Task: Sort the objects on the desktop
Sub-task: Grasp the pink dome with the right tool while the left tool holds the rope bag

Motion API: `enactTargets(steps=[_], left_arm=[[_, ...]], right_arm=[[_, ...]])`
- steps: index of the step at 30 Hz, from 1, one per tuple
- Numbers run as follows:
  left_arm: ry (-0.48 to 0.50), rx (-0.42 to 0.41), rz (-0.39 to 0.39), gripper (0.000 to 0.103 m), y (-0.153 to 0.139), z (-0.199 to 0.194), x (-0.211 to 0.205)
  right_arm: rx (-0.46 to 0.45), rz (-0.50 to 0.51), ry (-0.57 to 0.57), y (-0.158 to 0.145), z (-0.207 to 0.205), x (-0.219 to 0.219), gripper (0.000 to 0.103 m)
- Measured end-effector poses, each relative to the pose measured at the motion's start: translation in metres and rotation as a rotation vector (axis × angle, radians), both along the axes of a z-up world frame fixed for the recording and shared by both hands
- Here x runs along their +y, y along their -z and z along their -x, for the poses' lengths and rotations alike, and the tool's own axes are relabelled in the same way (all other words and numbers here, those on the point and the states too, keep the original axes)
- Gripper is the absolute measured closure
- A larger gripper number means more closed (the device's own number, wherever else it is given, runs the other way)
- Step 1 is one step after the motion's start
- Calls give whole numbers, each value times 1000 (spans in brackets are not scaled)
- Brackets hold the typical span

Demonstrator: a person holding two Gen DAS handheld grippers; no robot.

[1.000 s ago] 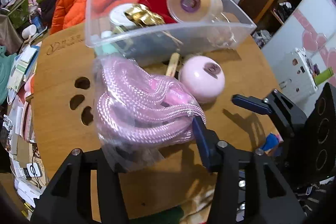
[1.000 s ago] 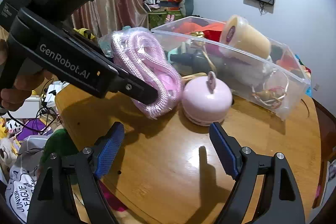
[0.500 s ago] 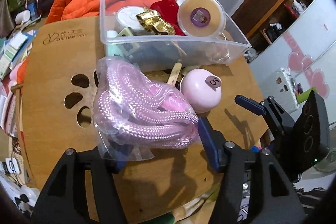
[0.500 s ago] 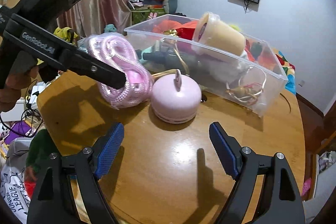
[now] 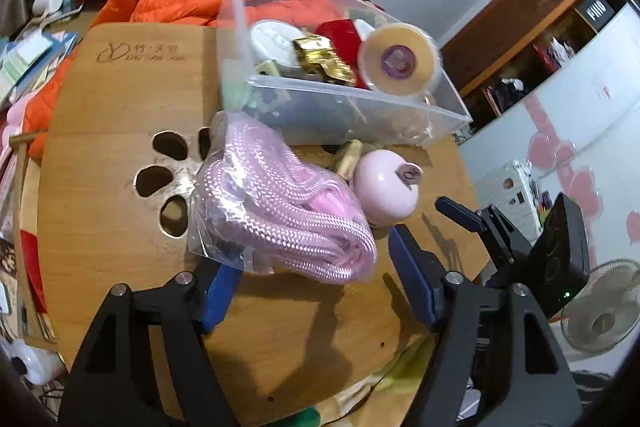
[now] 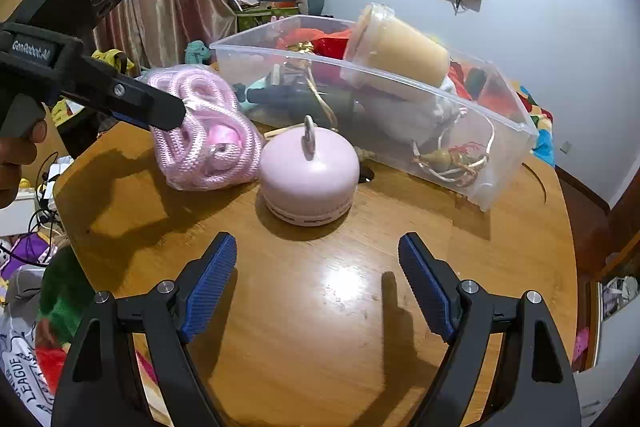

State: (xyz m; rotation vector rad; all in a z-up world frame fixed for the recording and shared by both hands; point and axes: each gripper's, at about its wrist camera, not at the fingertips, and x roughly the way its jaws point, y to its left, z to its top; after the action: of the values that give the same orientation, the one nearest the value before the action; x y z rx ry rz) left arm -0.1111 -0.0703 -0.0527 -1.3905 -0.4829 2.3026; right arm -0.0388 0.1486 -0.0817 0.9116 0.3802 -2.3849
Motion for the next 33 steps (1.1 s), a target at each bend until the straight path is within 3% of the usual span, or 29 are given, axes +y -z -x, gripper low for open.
enactTargets(steps=[4, 6, 9, 19, 28, 30, 33], left_arm=[[-41, -15, 10, 32, 6, 5, -3], [-73, -25, 43, 42, 11, 9, -3], [-109, -5, 74, 45, 15, 10, -1], [-137, 213, 223, 61, -4, -4, 29], [-120, 274, 281, 68, -6, -17, 29], [-115, 309, 346, 69, -9, -26, 30], [-83, 409, 519, 71, -16, -45, 42]], right_arm=[[-2, 2, 13, 1, 2, 3, 22], [1, 3, 21, 0, 1, 4, 22], [5, 6, 27, -1, 2, 6, 22], [-49, 46, 21, -6, 19, -9, 22], [-45, -10, 6, -8, 31, -36, 22], [-46, -13, 4, -8, 32, -40, 22], [-43, -3, 5, -8, 33, -42, 22]])
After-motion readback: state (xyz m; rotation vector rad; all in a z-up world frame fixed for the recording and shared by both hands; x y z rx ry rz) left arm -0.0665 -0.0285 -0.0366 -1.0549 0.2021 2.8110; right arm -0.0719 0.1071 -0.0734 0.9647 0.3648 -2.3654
